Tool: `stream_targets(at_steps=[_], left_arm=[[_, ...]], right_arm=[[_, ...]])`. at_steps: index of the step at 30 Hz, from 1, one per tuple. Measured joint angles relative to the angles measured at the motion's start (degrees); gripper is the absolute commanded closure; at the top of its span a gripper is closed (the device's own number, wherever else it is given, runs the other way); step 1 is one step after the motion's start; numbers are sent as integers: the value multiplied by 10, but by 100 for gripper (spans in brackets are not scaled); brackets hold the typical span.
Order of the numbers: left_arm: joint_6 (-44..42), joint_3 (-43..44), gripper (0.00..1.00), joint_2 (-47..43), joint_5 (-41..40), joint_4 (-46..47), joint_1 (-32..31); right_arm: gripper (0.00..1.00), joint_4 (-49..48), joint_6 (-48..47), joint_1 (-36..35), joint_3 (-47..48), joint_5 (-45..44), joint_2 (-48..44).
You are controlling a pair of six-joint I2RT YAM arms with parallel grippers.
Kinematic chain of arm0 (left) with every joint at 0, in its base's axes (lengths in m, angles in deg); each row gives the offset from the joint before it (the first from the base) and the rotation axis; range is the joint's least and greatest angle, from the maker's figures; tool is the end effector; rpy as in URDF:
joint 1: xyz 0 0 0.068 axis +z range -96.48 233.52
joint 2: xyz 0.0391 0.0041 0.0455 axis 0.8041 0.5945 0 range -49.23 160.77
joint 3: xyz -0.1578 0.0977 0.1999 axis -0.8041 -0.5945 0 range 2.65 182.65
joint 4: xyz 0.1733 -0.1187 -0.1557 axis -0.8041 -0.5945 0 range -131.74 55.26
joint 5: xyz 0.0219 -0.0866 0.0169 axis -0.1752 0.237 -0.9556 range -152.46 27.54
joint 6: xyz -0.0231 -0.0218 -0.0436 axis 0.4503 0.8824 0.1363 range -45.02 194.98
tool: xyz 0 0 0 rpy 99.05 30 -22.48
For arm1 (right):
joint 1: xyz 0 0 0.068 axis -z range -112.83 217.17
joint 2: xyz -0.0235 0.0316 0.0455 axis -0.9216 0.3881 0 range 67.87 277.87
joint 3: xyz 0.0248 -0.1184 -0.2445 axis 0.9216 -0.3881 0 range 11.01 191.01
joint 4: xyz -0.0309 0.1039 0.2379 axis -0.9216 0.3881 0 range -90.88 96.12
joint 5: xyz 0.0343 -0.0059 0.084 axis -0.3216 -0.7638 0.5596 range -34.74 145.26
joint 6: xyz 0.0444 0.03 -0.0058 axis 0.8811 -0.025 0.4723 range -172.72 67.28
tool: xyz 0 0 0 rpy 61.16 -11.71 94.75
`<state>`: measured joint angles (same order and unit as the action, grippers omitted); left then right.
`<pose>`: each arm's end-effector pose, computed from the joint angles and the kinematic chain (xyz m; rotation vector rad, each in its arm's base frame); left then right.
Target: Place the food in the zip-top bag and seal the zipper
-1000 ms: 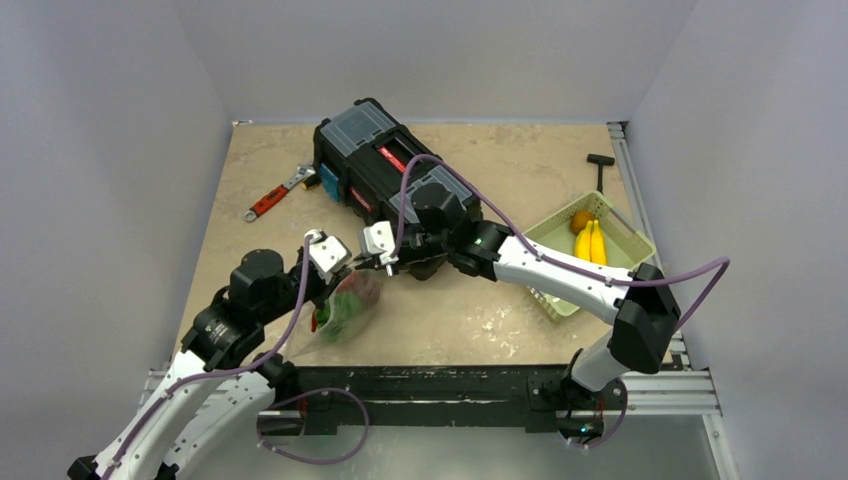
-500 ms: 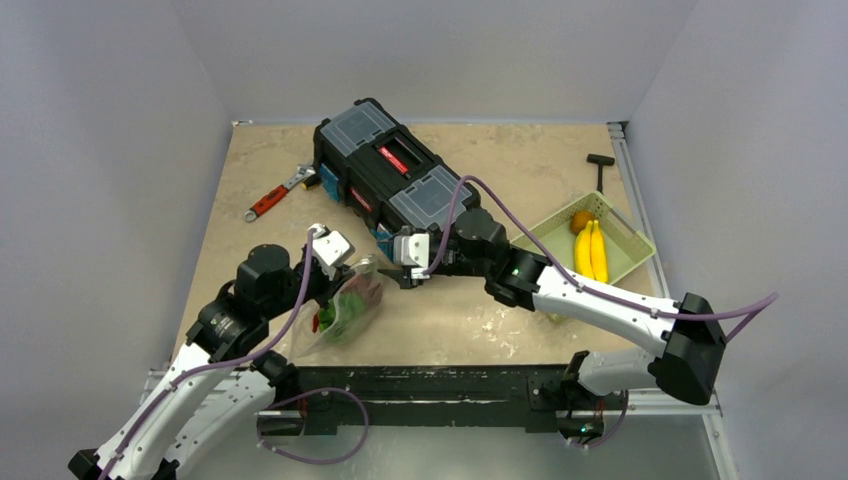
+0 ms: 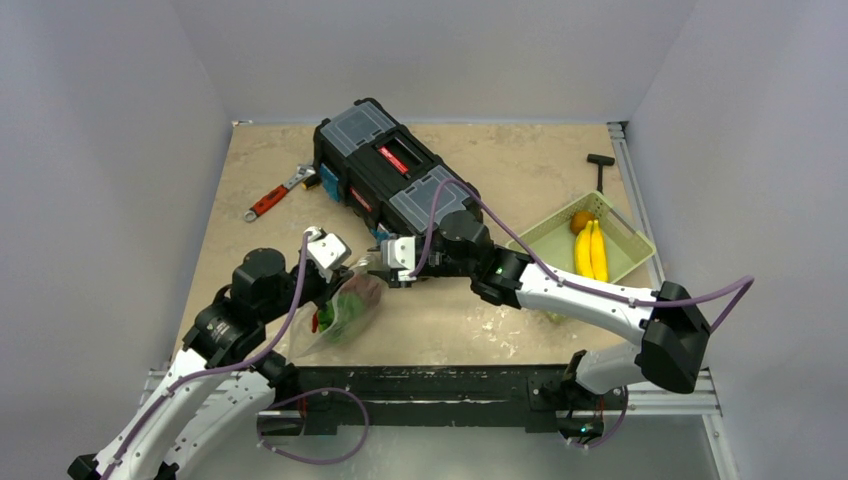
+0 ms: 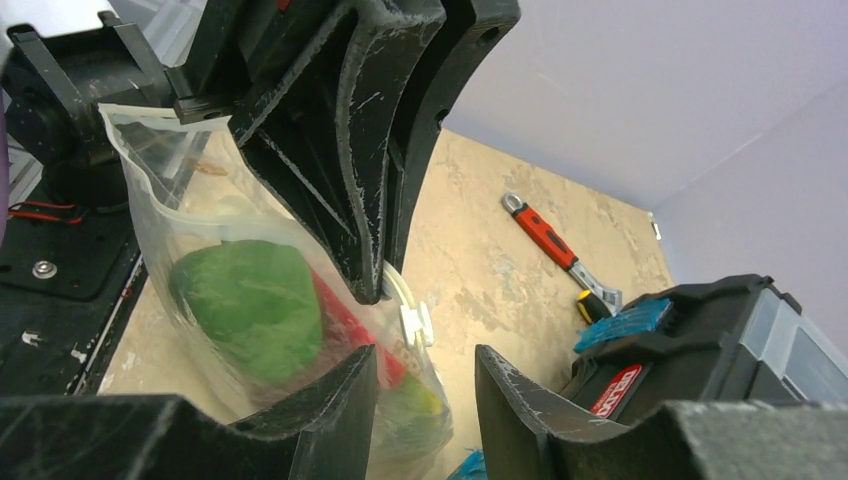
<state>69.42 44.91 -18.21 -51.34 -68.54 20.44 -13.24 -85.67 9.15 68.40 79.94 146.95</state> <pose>0.0993 -0.0728 0.3143 0.7792 1.8323 -0.5032 0.1594 0.2834 0.3206 -1.4667 0.9892 0.6920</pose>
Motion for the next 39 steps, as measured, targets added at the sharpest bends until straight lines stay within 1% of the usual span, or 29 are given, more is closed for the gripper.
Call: stream_targets(at_steps=[3,10,15,17,22,26,31,36,39], left_arm=[[0,0,100,0,0,0,0],[0,0,100,-2,4,0,0],[0,0,100,-2,7,0,0],[0,0,100,-2,7,0,0],[0,-1,100,-3,9,0,0],[0,-3,100,-3,10,0,0],[0,-4,100,-3,11,0,0],[0,-4,100,-3,11,0,0],[0,-4,100,-3,11,0,0]], right_arm=[[61,-1,3,-1,0,4,4],[76,-14,8,-1,3,15,4],[82,-13,8,-1,16,23,5],[81,-13,8,-1,20,26,5],[73,-11,9,-1,25,36,12],[71,-9,10,-1,25,45,12],[65,-8,11,-1,25,49,12],[66,-7,12,-1,24,49,12],[70,-4,13,-1,23,49,12]])
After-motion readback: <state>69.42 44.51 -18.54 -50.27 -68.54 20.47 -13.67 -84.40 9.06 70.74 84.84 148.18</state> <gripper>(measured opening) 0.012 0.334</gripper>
